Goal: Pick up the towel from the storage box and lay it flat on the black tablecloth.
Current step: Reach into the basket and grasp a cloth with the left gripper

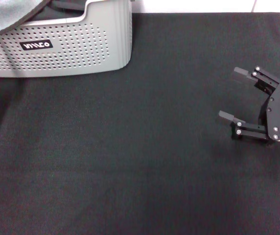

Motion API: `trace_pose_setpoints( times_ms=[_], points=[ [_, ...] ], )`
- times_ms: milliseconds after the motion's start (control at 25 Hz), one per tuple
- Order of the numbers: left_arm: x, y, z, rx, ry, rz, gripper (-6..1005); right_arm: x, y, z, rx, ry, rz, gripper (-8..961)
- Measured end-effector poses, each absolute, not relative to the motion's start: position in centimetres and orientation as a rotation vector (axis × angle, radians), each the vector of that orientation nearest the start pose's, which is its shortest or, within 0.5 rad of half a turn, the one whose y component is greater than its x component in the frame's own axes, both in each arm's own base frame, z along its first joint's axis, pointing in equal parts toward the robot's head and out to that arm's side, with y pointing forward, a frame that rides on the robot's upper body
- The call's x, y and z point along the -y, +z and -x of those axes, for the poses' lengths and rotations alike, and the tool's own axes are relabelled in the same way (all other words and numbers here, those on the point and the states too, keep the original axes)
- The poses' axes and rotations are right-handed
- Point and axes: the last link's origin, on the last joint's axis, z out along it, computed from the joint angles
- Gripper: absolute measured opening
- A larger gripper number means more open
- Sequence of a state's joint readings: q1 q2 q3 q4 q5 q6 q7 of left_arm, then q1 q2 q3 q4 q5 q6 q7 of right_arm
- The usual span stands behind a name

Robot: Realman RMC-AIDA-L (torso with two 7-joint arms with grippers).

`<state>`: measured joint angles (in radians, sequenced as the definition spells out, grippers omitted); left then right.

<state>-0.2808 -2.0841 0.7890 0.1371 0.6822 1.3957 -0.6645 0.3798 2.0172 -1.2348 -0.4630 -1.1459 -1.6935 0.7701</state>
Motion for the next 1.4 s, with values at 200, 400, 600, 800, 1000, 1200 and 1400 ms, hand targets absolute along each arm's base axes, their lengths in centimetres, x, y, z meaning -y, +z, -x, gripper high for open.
trace_pose_setpoints(
  times_ms=[200,400,600,800,1000,1200,1400],
  points=[
    [-27.67,4.29,36.98,0.772,-1.062,1.408,772,-28.25,-0.24,-24.15,-0.008,1.228,2.479,884],
    [-27.74,4.30,36.97,0.832,-1.119,1.397,772,-28.27,-0.23,-24.14,-0.007,1.227,2.479,883],
    [-27.76,4.29,37.00,0.894,-1.175,1.375,773,-28.40,-0.25,-24.02,-0.001,1.227,2.480,883],
    [-27.97,4.34,36.94,0.927,-1.209,1.363,773,-28.43,-0.26,-24.01,-0.001,1.226,2.480,883],
    [-28.07,4.48,36.96,0.954,-1.237,1.347,773,-28.33,-0.25,-24.13,-0.006,1.224,2.478,883],
    [-28.29,4.67,36.87,0.955,-1.247,1.349,772,-28.31,-0.24,-24.15,-0.006,1.223,2.478,883],
    [-28.55,4.93,36.60,0.953,-1.270,1.350,773,-28.37,-0.26,-24.09,-0.005,1.225,2.479,882]
  ],
)
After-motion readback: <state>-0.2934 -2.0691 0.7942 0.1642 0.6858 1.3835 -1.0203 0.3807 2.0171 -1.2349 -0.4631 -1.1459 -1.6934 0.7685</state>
